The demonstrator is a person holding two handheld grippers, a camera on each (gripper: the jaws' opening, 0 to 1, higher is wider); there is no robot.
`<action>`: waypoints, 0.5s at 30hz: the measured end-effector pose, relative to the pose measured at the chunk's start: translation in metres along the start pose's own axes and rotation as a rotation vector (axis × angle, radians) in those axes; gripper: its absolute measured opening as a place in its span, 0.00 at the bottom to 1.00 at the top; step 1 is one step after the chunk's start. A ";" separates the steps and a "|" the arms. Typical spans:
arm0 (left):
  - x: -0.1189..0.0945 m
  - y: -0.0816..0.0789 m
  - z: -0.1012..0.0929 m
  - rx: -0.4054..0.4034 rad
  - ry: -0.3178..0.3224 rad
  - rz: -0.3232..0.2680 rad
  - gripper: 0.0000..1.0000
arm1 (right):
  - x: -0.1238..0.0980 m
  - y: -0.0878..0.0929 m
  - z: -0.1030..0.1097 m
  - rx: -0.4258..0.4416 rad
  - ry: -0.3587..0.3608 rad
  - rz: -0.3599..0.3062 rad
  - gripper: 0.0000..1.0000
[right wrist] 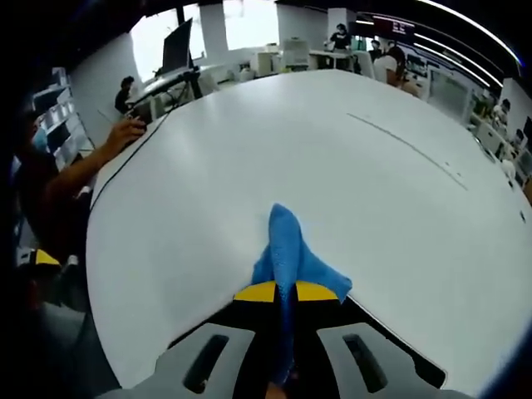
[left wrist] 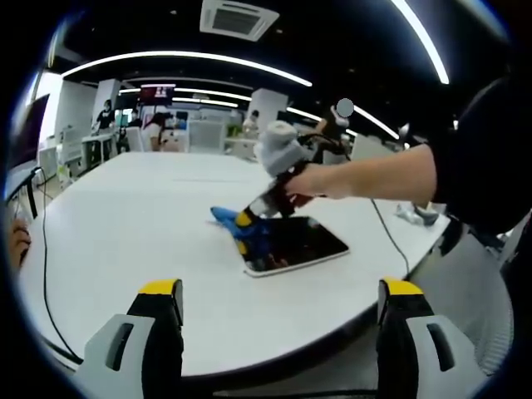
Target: Wipe the mirror surface with the cleaning cloth until all visible marks leave the cleaned area.
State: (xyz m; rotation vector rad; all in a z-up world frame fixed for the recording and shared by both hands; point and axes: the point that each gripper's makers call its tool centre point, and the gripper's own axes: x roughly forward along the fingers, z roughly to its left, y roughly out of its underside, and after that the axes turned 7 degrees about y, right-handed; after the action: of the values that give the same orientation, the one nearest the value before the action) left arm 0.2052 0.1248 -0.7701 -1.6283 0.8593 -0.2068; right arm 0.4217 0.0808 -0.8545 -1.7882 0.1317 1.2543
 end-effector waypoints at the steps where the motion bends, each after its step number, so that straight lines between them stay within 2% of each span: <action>1: 0.000 0.000 0.000 0.000 -0.001 0.000 0.98 | -0.002 0.001 0.002 -0.003 -0.003 0.000 0.00; 15: 0.000 0.000 0.000 -0.002 -0.001 -0.004 0.98 | -0.007 0.008 0.015 -0.033 -0.031 0.014 0.00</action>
State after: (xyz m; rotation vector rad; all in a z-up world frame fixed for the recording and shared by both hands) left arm 0.2056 0.1249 -0.7700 -1.6316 0.8554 -0.2079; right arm 0.4031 0.0843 -0.8545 -1.7984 0.1068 1.3010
